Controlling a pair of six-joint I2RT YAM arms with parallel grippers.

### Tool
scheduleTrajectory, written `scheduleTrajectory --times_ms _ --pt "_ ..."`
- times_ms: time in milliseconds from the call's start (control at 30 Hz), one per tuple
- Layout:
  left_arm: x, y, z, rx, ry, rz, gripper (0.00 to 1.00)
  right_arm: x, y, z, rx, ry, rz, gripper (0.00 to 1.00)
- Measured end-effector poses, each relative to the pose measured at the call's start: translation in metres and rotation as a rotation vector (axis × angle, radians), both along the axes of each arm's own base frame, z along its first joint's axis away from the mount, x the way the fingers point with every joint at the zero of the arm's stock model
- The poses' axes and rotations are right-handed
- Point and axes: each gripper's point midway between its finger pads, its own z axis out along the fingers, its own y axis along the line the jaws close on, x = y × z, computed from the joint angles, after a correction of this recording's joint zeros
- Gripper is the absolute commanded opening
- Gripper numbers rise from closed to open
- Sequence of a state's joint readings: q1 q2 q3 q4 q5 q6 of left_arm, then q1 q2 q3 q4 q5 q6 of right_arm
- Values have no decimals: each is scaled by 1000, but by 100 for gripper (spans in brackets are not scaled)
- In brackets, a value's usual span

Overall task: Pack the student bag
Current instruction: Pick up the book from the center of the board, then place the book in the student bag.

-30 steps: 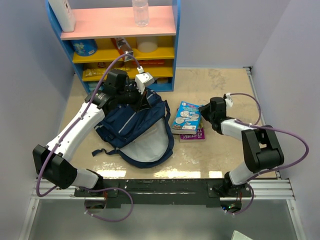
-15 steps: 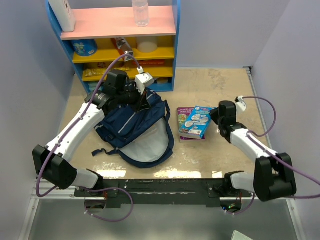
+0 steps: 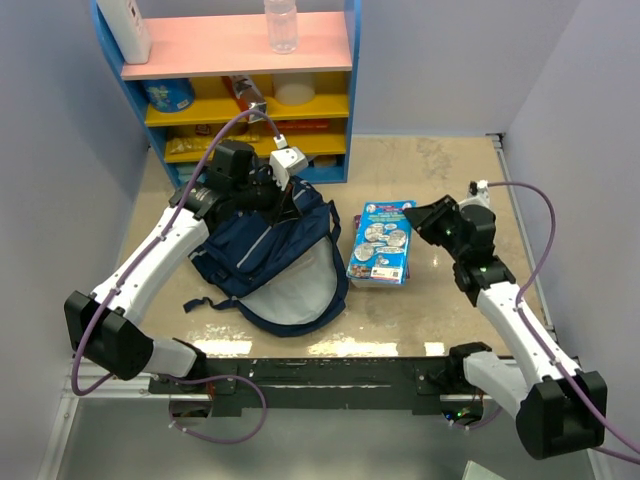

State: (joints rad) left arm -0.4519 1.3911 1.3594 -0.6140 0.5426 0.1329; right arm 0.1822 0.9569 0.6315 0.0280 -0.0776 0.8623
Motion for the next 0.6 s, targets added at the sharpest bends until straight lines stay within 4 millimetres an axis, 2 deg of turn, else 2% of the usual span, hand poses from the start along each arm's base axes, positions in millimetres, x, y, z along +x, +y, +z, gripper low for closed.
scheduleTrajectory --times_ms 200,333,433,600 --pt "1 0 1 -2 -3 1 0 -12 38 41 171 -81 192 0" --pt "1 0 1 -2 -3 1 0 -23 57 57 306 -114 287 0" --pt "1 0 1 -2 -4 1 0 -34 71 41 378 -76 348 0" --pt "1 0 1 -3 -3 1 0 -52 109 -9 416 75 448 0"
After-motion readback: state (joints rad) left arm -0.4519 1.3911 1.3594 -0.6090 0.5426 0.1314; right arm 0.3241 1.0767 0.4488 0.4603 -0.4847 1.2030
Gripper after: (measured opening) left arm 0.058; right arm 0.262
